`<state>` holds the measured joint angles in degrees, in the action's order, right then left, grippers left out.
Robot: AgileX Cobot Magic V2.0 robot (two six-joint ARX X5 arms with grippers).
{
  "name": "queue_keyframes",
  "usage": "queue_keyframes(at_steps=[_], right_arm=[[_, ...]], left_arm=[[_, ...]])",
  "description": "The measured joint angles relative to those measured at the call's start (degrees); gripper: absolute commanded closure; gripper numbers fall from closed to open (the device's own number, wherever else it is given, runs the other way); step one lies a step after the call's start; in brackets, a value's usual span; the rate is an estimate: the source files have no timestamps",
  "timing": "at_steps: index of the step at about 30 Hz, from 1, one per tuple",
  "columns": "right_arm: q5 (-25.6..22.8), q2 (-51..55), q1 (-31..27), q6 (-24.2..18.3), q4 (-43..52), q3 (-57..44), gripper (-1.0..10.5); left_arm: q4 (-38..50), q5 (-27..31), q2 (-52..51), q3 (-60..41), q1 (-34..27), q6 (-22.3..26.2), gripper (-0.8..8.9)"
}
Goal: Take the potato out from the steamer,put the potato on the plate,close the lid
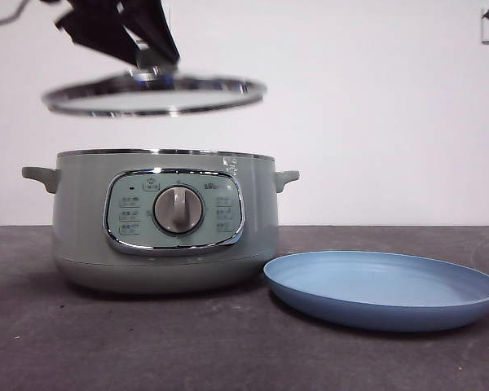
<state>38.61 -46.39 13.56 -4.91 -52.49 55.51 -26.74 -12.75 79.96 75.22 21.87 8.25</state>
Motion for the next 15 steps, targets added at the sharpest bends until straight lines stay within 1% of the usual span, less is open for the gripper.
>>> queue_keyframes(at_steps=[2, 5, 7, 11, 15], right_arm=[[0.15, -1.38, 0.48, 2.16, 4.24, 0.00, 3.2], [0.09, -5.14, 3.56, 6.25, 10.23, 0.94, 3.2], [-0.57, -7.82, 5.51, 7.48, 11.69, 2.27, 3.2], [-5.84, -15.23, 10.73, 8.74, 13.40, 7.02, 3.2], [-10.01, -24.68, 16.02, 9.27, 13.55, 14.29, 3.2]], left_arm=[[-3.30, 1.38, -4.04, 0.00, -0.35, -0.44, 8.22], [-9.64, 4.85, -11.91, 0.00, -1.31, -0.79, 8.22], [-12.33, 6.08, -15.63, 0.00, -2.03, -0.81, 8.22], [-18.60, 7.37, -22.77, 0.00, -3.43, -0.83, 8.22], [-25.33, 8.11, -28.76, 0.00, -4.11, -0.83, 8.22]])
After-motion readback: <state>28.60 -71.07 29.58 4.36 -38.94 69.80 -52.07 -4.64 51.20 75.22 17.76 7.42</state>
